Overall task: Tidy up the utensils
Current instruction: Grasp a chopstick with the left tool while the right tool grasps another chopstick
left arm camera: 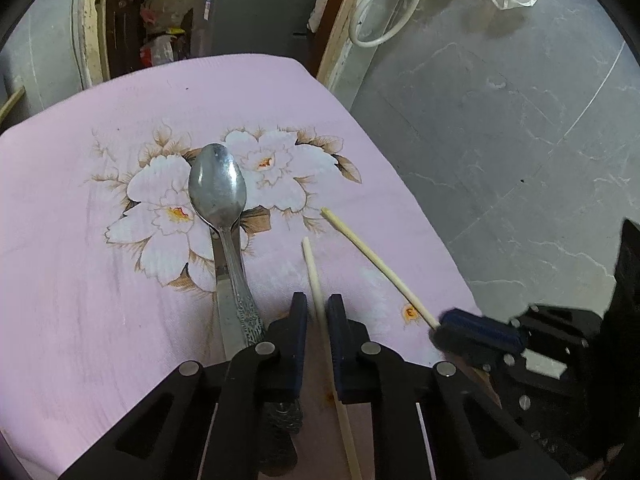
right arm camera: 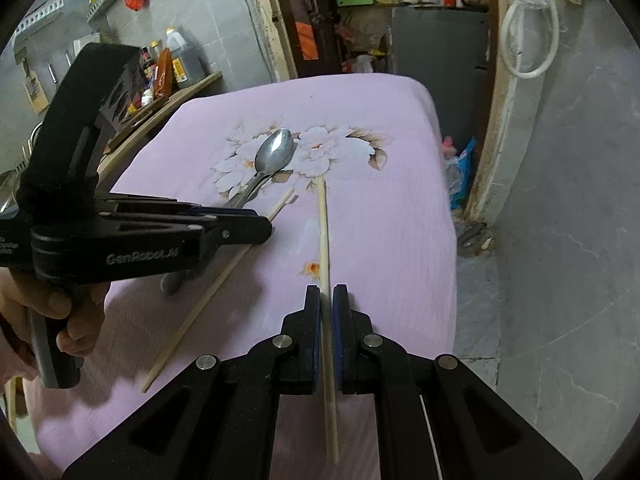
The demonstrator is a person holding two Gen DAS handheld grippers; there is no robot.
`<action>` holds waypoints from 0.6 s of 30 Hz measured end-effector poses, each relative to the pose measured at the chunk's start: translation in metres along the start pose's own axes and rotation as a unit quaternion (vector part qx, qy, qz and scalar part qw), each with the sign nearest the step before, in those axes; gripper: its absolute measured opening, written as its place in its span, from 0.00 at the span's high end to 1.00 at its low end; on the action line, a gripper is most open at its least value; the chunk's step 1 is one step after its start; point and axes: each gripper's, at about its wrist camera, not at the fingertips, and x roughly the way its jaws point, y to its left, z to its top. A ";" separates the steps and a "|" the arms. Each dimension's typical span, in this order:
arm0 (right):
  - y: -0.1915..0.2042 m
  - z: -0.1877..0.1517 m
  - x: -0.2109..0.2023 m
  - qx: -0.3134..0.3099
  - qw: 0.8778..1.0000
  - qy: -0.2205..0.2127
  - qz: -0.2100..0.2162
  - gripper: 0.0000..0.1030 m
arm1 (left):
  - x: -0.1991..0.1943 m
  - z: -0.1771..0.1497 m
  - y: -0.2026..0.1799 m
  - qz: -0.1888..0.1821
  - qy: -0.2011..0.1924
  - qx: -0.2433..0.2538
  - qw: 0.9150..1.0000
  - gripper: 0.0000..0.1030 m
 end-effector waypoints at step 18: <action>0.006 0.044 0.032 -0.042 0.997 0.052 0.037 0.91 | -0.007 -0.010 0.014 0.005 0.016 -0.043 0.999 0.95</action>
